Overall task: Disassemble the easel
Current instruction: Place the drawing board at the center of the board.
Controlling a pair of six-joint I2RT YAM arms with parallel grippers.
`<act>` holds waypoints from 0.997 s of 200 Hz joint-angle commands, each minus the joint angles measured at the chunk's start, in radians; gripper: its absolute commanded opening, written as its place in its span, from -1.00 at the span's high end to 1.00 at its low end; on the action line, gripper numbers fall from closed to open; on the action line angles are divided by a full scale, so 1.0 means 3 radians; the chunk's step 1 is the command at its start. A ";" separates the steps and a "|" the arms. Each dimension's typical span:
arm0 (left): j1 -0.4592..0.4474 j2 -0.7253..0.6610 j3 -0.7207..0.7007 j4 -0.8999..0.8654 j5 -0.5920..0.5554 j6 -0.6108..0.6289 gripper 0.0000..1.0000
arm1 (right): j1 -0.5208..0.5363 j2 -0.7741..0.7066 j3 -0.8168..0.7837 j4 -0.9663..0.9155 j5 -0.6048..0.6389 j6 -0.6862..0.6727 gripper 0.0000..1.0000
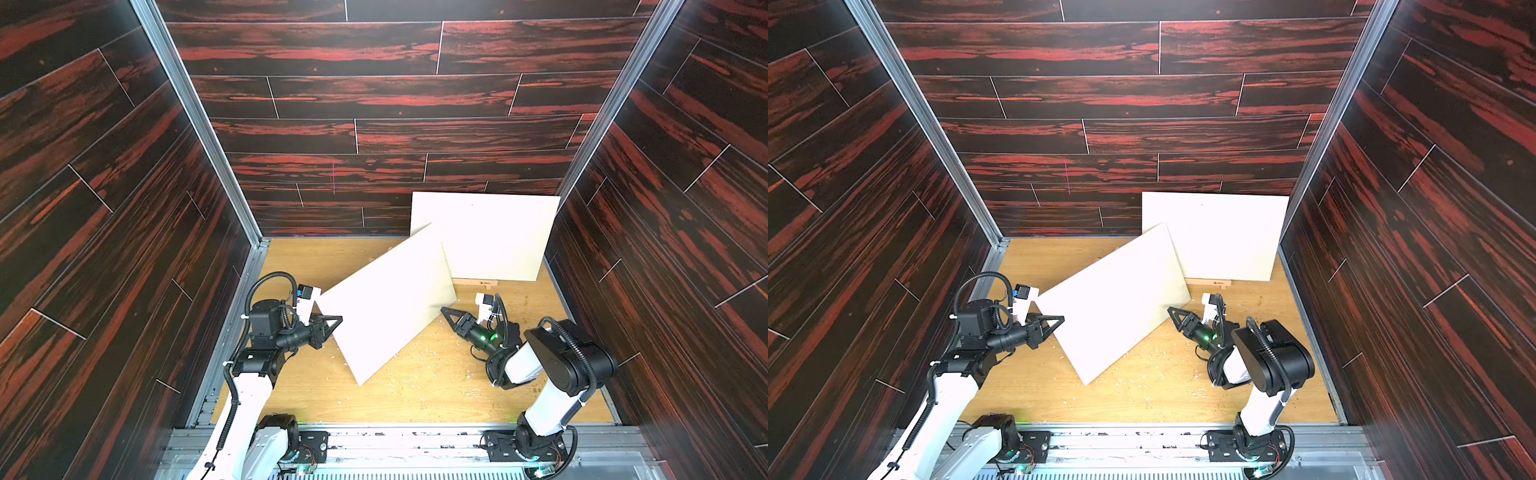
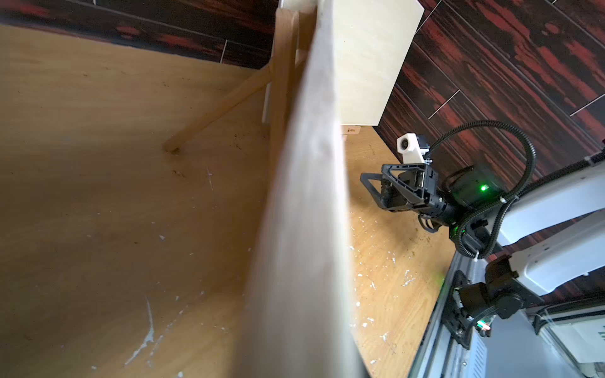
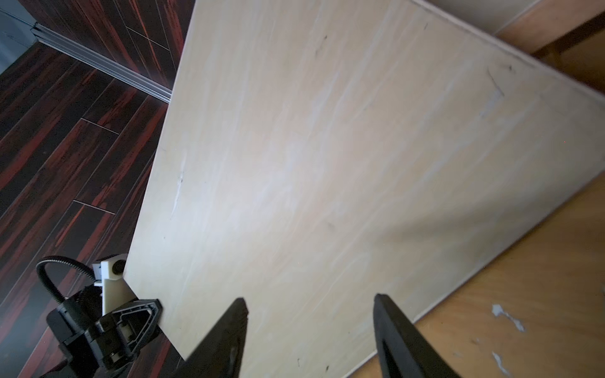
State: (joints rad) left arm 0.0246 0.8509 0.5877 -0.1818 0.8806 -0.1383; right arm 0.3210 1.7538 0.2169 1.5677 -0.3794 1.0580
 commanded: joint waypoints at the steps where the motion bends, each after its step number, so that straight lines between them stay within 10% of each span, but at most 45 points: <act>1: 0.0010 -0.0064 0.0045 0.0127 -0.0219 0.0149 0.76 | 0.0024 -0.0035 -0.0155 0.0205 0.0078 0.0070 -0.33; 66: -0.0058 0.0037 0.0190 -0.0029 -0.0140 0.0235 0.94 | -0.0155 -0.0163 -0.0068 -0.0076 -0.0094 0.0179 -0.47; 199: -0.0276 0.0247 0.0512 -0.0655 -0.0102 0.0693 1.00 | -0.0916 -0.0756 0.2015 -0.3943 -0.0482 -0.1837 -0.74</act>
State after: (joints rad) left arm -0.0463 0.9001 0.6765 -0.3275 0.8608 -0.0265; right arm 0.0826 1.5295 0.6945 0.6876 -0.5095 0.7216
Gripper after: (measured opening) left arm 0.147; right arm 0.853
